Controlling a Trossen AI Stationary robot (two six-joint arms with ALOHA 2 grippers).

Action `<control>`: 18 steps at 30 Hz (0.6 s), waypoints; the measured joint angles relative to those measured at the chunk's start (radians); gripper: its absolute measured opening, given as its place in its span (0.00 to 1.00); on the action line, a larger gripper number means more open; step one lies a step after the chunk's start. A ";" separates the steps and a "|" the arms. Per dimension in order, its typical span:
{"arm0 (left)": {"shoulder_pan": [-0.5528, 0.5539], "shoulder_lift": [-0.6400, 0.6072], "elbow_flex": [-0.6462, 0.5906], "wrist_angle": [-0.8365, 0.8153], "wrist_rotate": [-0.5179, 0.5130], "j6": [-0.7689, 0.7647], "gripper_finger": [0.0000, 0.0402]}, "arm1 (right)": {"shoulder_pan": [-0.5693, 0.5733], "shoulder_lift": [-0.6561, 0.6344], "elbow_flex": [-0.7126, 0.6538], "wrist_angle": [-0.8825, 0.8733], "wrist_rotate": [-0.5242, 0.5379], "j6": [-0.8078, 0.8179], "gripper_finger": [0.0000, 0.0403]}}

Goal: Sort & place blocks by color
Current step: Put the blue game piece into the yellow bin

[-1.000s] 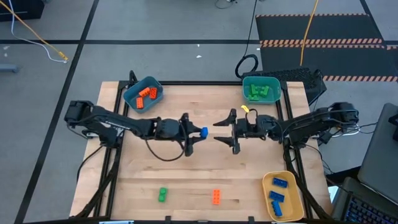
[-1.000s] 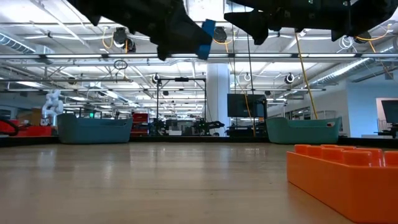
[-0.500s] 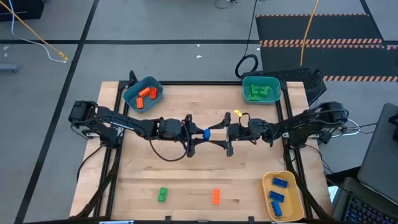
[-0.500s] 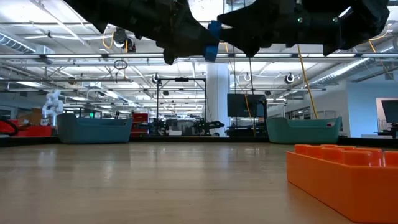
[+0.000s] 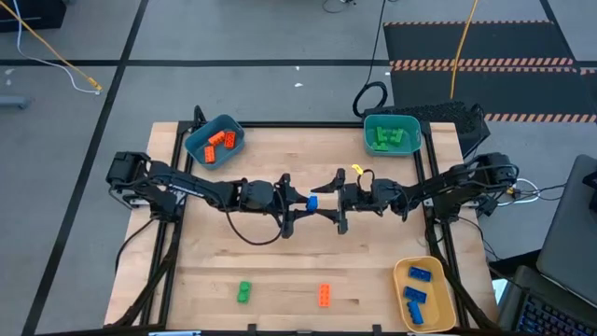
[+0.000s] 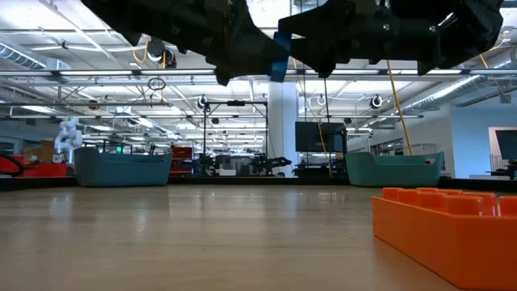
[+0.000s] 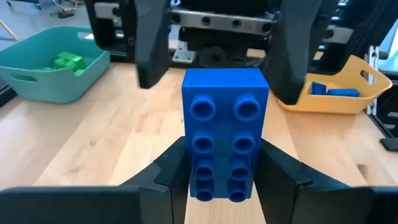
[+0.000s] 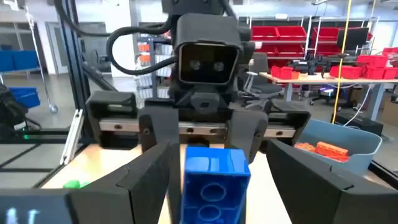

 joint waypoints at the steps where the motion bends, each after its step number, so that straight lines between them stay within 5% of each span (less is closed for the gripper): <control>1: 0.000 0.009 0.000 0.023 0.000 -0.001 0.34 | 0.000 0.000 0.000 0.001 0.000 0.000 0.64; 10: 0.000 0.020 0.001 0.059 0.006 -0.003 0.34 | 0.000 0.000 0.000 -0.012 -0.003 -0.014 0.61; 18: -0.002 0.020 0.001 0.071 0.006 0.000 0.34 | 0.000 -0.001 0.000 -0.018 -0.014 -0.030 0.40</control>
